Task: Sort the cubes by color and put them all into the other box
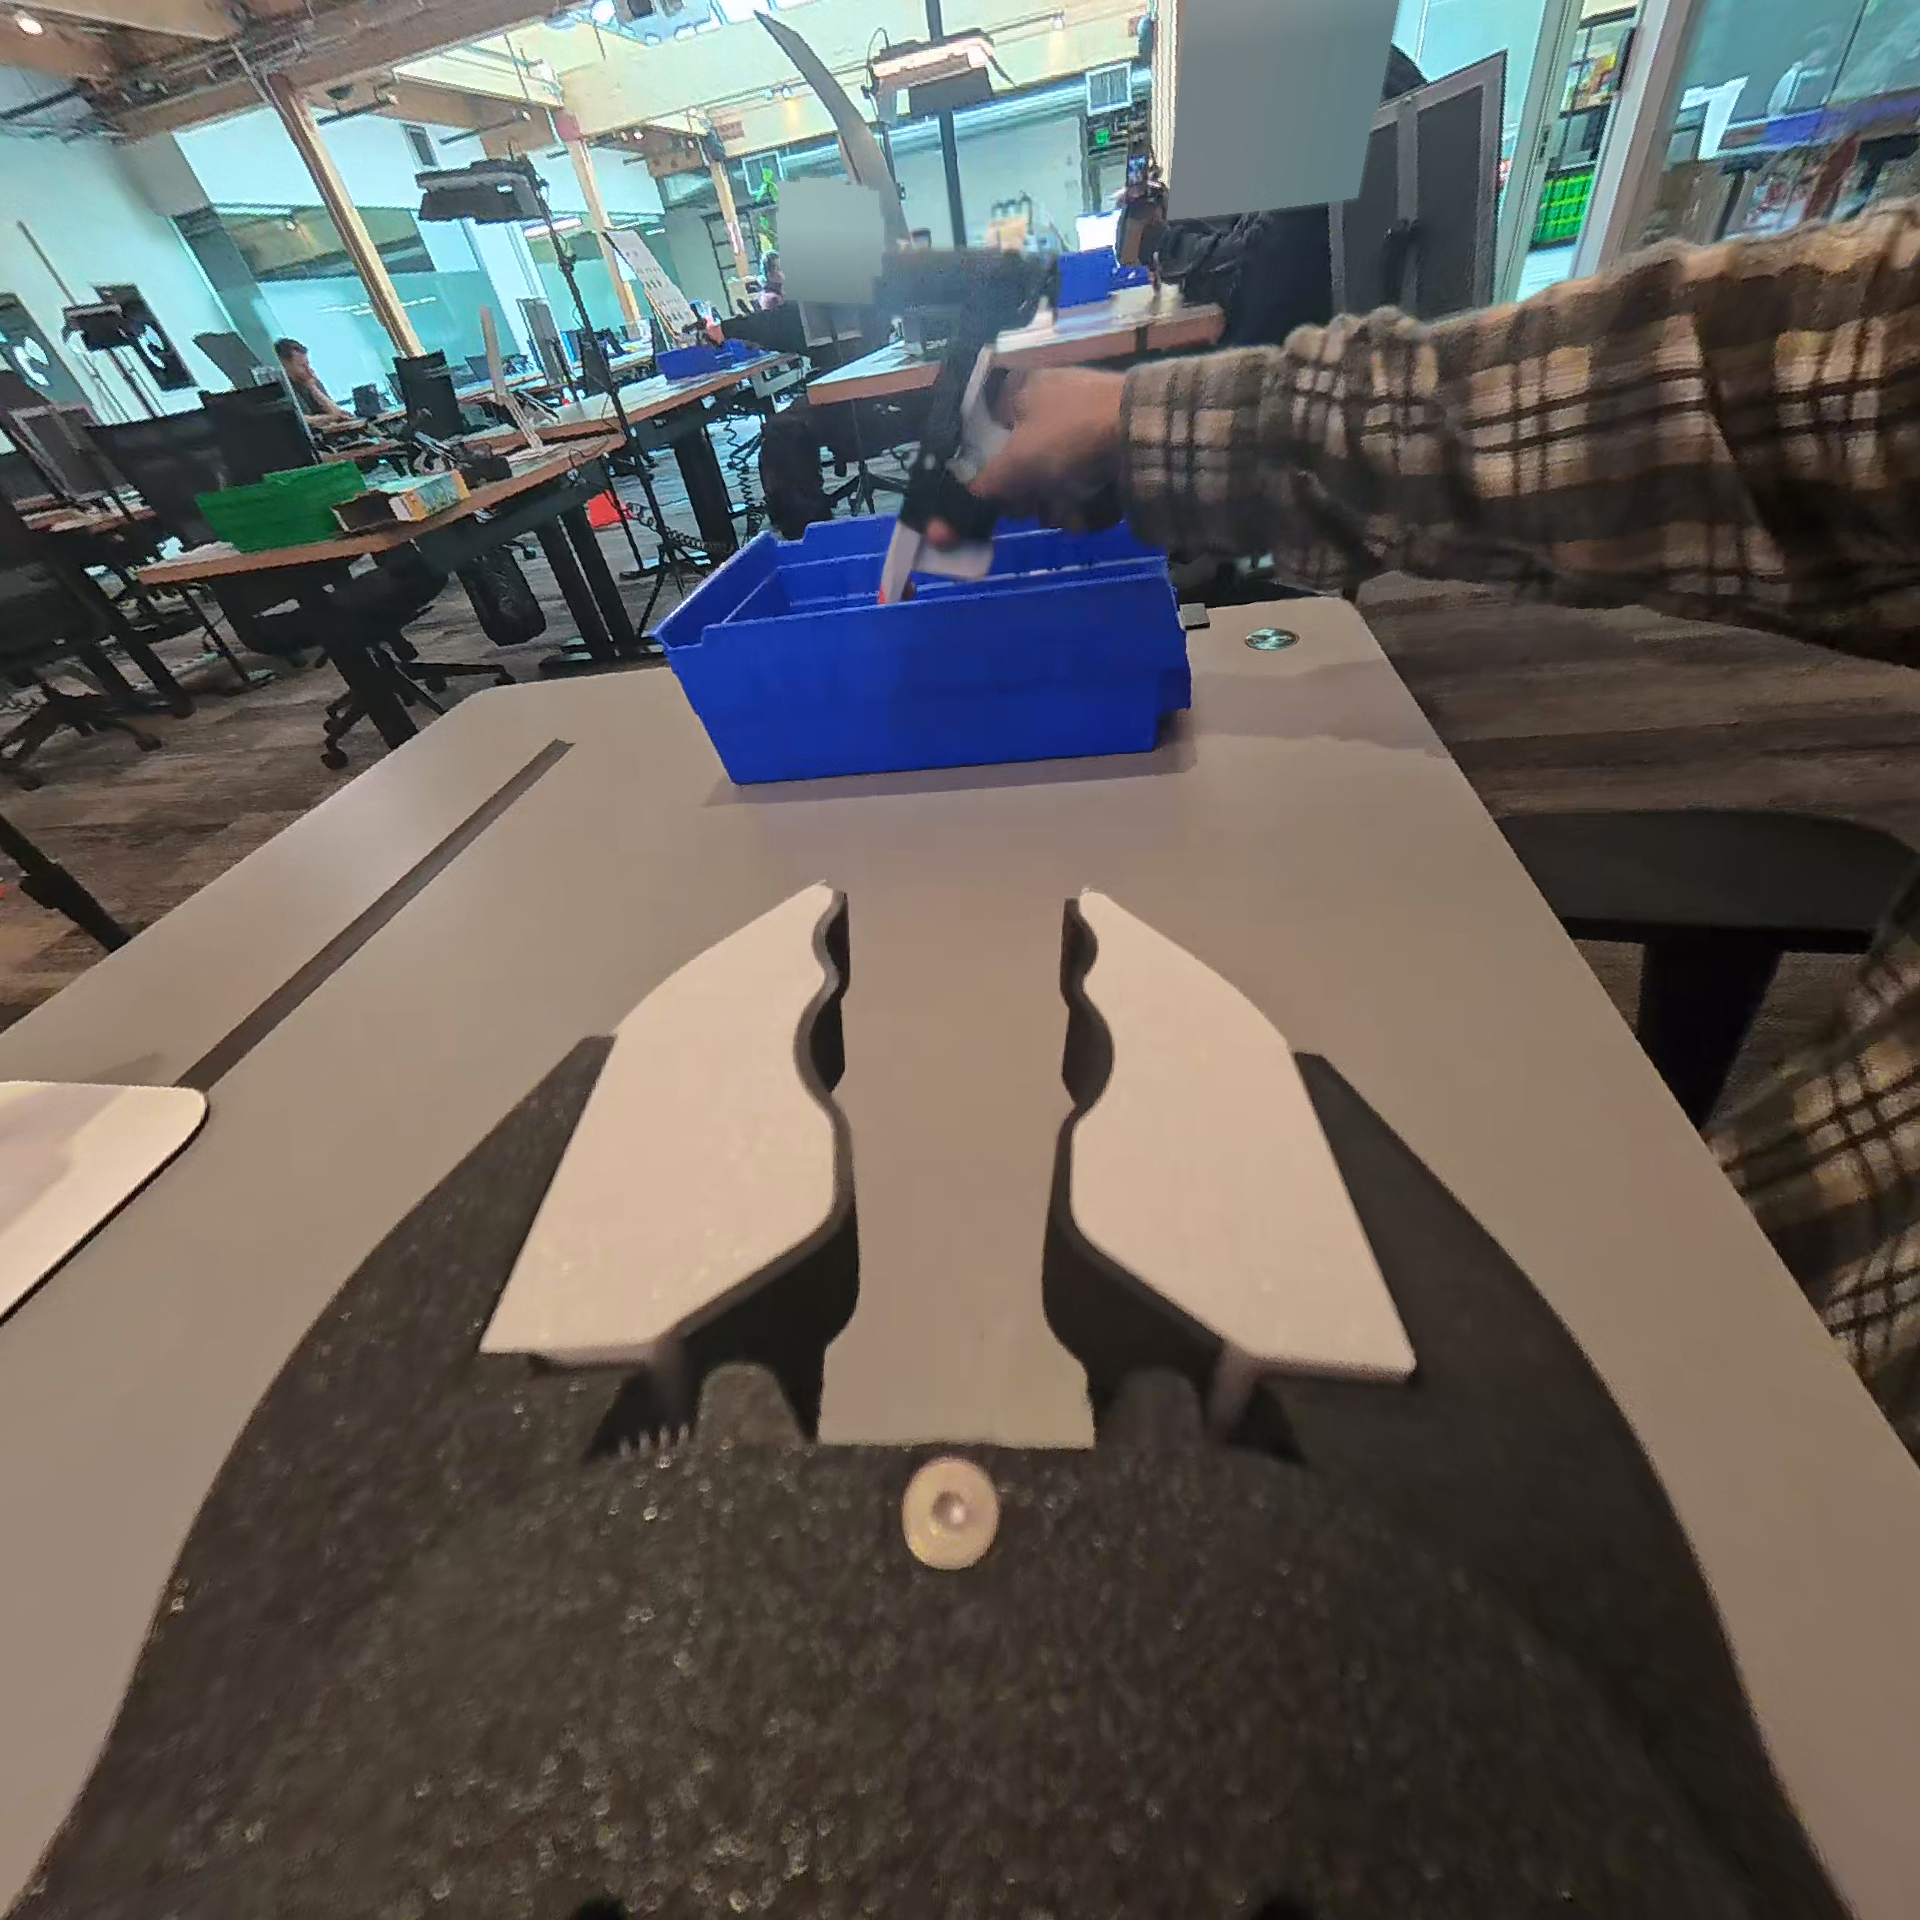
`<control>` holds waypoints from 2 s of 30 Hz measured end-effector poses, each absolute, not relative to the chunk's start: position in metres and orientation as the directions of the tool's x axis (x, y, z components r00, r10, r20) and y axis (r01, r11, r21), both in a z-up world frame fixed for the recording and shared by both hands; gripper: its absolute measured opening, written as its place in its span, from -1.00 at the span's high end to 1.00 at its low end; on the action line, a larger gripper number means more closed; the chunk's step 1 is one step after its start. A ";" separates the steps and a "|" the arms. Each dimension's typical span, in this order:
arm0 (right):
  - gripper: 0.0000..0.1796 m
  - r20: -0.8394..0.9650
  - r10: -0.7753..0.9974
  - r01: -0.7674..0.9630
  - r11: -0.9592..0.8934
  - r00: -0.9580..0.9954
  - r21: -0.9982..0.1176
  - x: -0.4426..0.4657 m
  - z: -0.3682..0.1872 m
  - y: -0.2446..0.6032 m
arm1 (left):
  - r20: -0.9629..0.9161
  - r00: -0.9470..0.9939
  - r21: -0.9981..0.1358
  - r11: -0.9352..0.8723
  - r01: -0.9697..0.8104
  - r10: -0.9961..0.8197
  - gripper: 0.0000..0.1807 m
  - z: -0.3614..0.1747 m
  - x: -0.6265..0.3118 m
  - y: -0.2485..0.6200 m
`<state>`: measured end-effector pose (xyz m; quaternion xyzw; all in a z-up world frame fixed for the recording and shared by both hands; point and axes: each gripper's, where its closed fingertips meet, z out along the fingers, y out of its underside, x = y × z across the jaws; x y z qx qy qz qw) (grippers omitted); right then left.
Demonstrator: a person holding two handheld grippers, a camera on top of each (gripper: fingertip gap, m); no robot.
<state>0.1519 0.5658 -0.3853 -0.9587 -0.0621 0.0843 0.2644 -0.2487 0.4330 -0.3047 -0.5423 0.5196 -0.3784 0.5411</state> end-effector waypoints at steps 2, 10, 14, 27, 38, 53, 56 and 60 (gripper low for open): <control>0.75 -0.132 0.167 0.086 -0.878 0.977 -0.470 0.149 -0.407 0.571 | -0.151 0.164 -0.980 0.126 -0.157 -0.975 0.58 -0.306 -0.247 0.431; 0.41 -0.069 0.190 0.118 -0.813 0.979 -0.570 0.133 -0.346 0.582 | -0.162 0.229 -0.975 0.120 -0.185 -0.960 0.56 -0.298 -0.273 0.430; 0.37 -0.040 0.339 0.187 -0.609 0.940 -0.771 0.072 -0.255 0.560 | -0.152 0.335 -0.975 0.087 -0.202 -0.930 0.55 -0.289 -0.312 0.436; 0.21 -0.129 0.782 0.208 -0.315 0.610 -0.926 -0.146 -0.274 0.465 | -0.351 0.749 -0.908 0.008 -0.420 -0.562 0.54 -0.226 -0.537 0.450; 0.22 -0.317 0.825 0.180 -0.440 0.468 -0.880 -0.205 -0.327 0.456 | -0.314 0.948 -0.744 -0.633 -0.215 0.047 0.54 -0.313 -0.799 0.483; 0.22 -0.344 0.815 0.183 -0.469 0.467 -0.864 -0.198 -0.329 0.447 | -0.143 0.973 -0.547 -0.833 0.076 0.183 0.53 -0.421 -0.845 0.491; 0.23 -0.339 0.816 0.179 -0.463 0.468 -0.868 -0.197 -0.326 0.446 | -0.110 0.982 -0.500 -0.862 0.082 0.156 0.73 -0.433 -0.844 0.491; 0.26 -0.334 0.816 0.173 -0.457 0.471 -0.872 -0.194 -0.323 0.445 | -0.080 0.993 -0.537 -0.843 0.030 0.086 0.74 -0.425 -0.837 0.499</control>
